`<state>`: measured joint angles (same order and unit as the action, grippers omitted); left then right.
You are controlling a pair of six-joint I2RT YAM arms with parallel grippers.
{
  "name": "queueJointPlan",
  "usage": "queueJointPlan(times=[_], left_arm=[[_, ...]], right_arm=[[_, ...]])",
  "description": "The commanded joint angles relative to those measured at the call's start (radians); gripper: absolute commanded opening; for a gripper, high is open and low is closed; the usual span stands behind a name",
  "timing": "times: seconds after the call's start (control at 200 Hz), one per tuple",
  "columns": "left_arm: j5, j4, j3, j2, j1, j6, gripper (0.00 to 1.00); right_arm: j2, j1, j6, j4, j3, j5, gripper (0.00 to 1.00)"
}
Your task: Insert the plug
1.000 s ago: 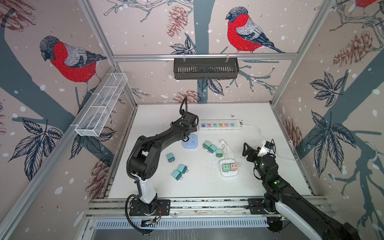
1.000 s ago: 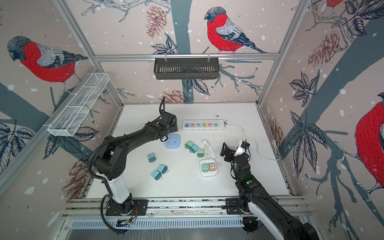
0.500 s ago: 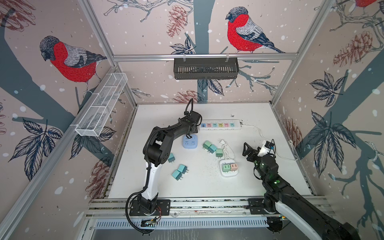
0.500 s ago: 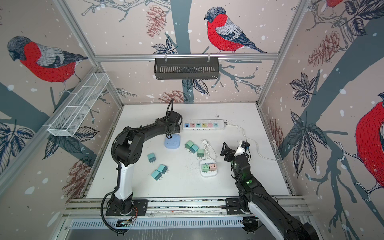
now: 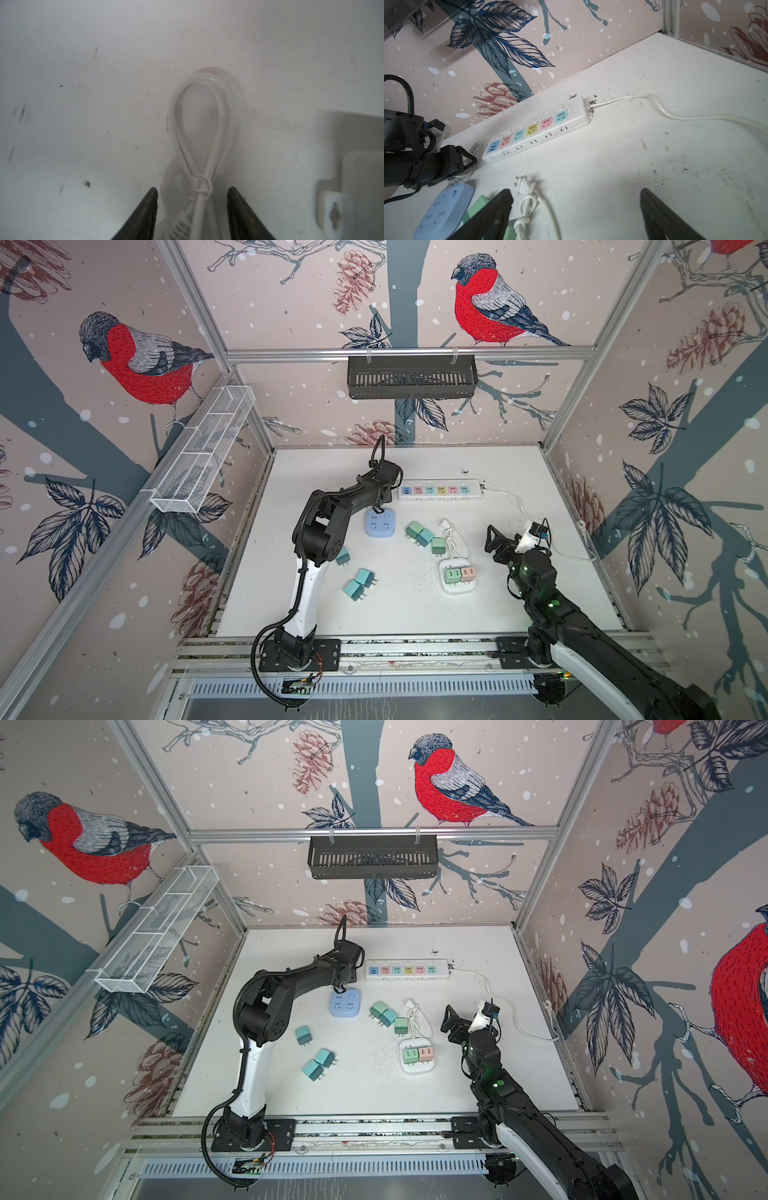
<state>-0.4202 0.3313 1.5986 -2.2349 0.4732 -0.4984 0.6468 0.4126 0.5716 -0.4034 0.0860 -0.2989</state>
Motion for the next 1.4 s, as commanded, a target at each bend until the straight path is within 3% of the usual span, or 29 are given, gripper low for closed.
queueJointPlan(times=[0.0, 0.125, 0.32, 0.72, 0.931, 1.391], left_arm=[[0.038, 0.058, -0.022, -0.005, -0.007, 0.001, 0.38], [0.058, 0.051, -0.040, 0.003, -0.006, -0.012, 0.27], [0.070, 0.089, -0.060, 0.013, -0.005, -0.043, 0.00], [0.130, -0.021, -0.386, 0.220, 0.003, -0.154, 0.00], [0.103, -0.066, -0.540, 0.315, 0.077, -0.250, 0.00], [0.099, -0.150, -0.669, 0.387, 0.187, -0.469, 0.00]], right_arm=[[0.000, 0.000, -0.010, -0.031, 0.001, -0.001, 0.96], [-0.001, 0.001, -0.010, -0.032, 0.001, -0.001, 0.96], [0.001, 0.000, -0.011, -0.032, 0.002, 0.001, 0.96], [0.014, -0.001, -0.009, -0.036, 0.005, 0.002, 0.96], [0.028, -0.001, -0.008, -0.035, 0.010, 0.003, 0.96], [0.113, 0.001, -0.003, -0.025, 0.050, 0.001, 0.95]])
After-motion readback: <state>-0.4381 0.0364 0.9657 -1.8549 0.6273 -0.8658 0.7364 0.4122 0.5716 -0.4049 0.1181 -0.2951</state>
